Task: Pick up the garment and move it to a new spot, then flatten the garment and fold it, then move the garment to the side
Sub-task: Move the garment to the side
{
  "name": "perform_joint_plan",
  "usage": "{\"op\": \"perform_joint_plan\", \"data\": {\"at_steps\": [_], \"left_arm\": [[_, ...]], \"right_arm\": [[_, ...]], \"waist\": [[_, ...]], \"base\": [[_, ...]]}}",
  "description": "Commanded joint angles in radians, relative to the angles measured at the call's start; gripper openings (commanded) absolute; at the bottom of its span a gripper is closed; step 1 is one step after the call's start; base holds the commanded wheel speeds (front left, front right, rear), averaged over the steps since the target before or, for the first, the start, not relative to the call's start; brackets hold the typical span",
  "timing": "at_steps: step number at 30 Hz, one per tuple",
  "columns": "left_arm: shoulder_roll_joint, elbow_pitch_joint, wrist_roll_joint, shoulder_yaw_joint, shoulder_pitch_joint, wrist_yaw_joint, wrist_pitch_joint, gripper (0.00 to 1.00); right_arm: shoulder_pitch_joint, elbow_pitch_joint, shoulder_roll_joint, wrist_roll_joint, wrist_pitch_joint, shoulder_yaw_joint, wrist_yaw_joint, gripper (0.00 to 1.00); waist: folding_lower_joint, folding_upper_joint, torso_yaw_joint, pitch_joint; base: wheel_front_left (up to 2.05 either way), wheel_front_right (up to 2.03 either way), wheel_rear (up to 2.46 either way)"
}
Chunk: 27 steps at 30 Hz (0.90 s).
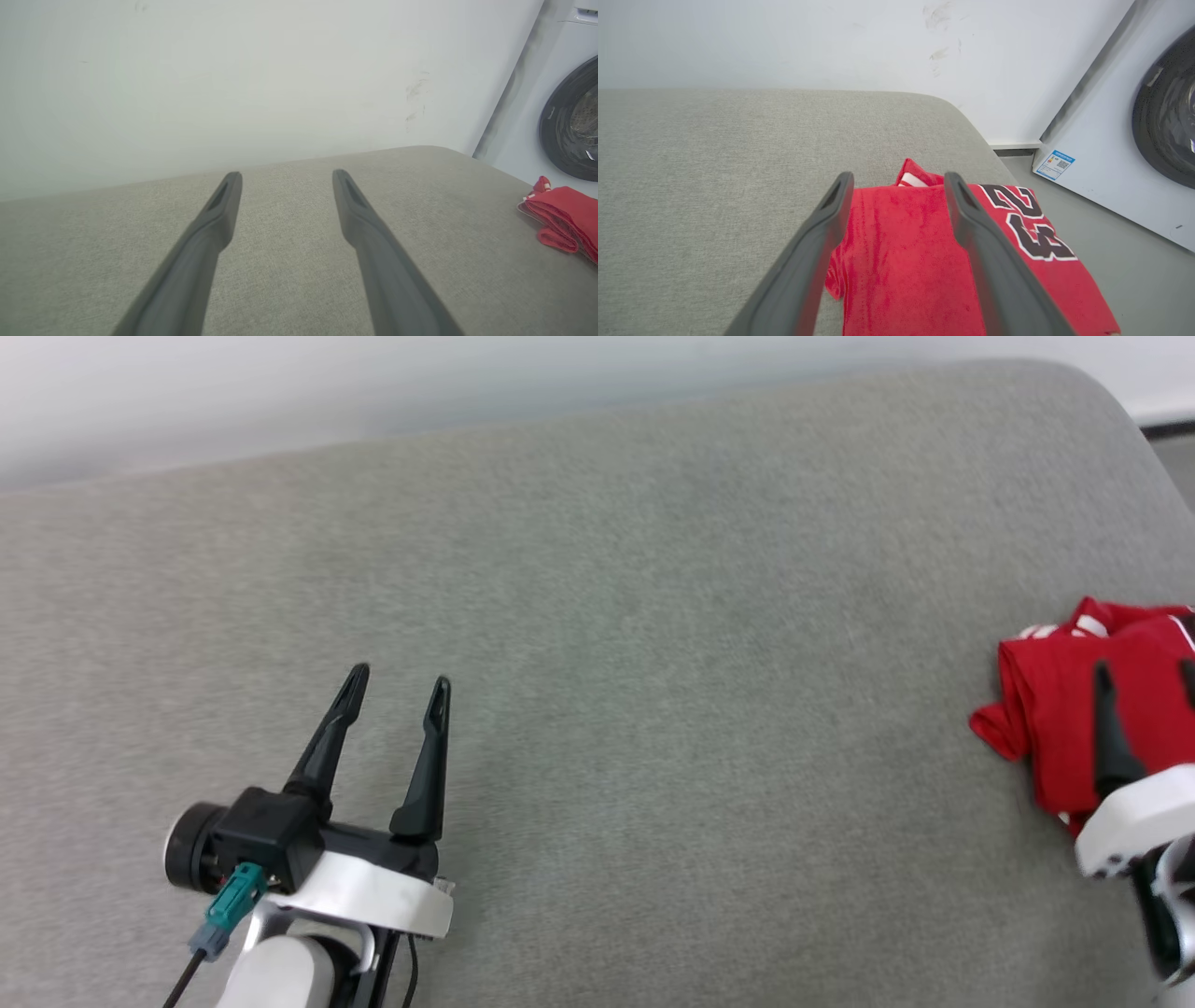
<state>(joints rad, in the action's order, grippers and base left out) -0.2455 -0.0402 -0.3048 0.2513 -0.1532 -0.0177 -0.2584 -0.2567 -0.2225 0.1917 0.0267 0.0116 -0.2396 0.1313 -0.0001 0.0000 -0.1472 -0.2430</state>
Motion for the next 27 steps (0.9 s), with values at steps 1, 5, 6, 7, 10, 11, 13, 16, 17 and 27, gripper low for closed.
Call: {"op": "perform_joint_plan", "data": {"at_steps": [1,5,6,7,10,11,13,16,17,27], "left_arm": [[0.007,0.007,-0.006,-0.005,0.019,-0.004,-0.004,1.00],[0.014,0.019,-0.008,-0.023,0.062,-0.018,-0.006,1.00],[0.014,0.021,-0.007,-0.026,0.070,-0.018,-0.007,1.00],[0.011,0.026,-0.007,-0.029,0.080,-0.019,-0.007,1.00],[0.008,0.038,-0.010,-0.045,0.106,-0.020,-0.008,1.00],[0.005,0.042,-0.007,-0.050,0.115,-0.023,-0.008,1.00],[0.009,0.040,-0.015,-0.063,0.133,-0.026,-0.008,1.00],[0.005,0.047,-0.016,-0.080,0.162,-0.023,-0.008,1.00],[0.005,0.046,-0.016,-0.084,0.172,-0.020,-0.008,1.00],[0.009,0.062,-0.005,-0.090,0.254,0.000,-0.008,1.00]], "right_arm": [[0.029,0.015,-0.008,0.007,0.002,0.016,-0.001,1.00],[0.088,0.074,-0.049,0.017,0.001,0.069,-0.001,1.00],[0.099,0.088,-0.059,0.027,0.002,0.081,-0.001,1.00],[0.111,0.103,-0.067,0.027,0.001,0.095,-0.001,1.00],[0.157,0.146,-0.087,0.048,0.000,0.131,-0.001,1.00],[0.177,0.161,-0.093,0.056,-0.002,0.141,-0.001,1.00],[0.207,0.197,-0.101,0.064,-0.006,0.162,-0.001,1.00],[0.254,0.250,-0.116,0.077,-0.017,0.185,-0.001,1.00],[0.269,0.269,-0.120,0.079,-0.021,0.192,-0.001,1.00],[0.409,0.428,-0.131,0.083,-0.085,0.219,-0.001,1.00]], "waist": [[0.0001,0.0000,0.054,0.056],[0.0001,0.0000,0.099,0.098],[0.0001,0.0000,0.110,0.106],[0.0001,0.0000,0.122,0.115],[0.0001,0.0000,0.158,0.144],[0.0001,0.0000,0.167,0.155],[0.0001,0.0000,0.183,0.176],[0.0001,0.0000,0.197,0.206],[0.0001,0.0000,0.198,0.215],[0.0001,0.0000,0.186,0.277]], "base": [[0.00,0.00,0.00],[0.00,0.00,0.00],[0.00,0.00,0.00],[0.00,0.00,0.00],[0.00,0.00,0.00],[0.00,0.00,0.00],[0.00,0.00,0.00],[0.00,0.00,0.00],[0.00,0.00,0.00],[0.00,0.00,0.00]]}}
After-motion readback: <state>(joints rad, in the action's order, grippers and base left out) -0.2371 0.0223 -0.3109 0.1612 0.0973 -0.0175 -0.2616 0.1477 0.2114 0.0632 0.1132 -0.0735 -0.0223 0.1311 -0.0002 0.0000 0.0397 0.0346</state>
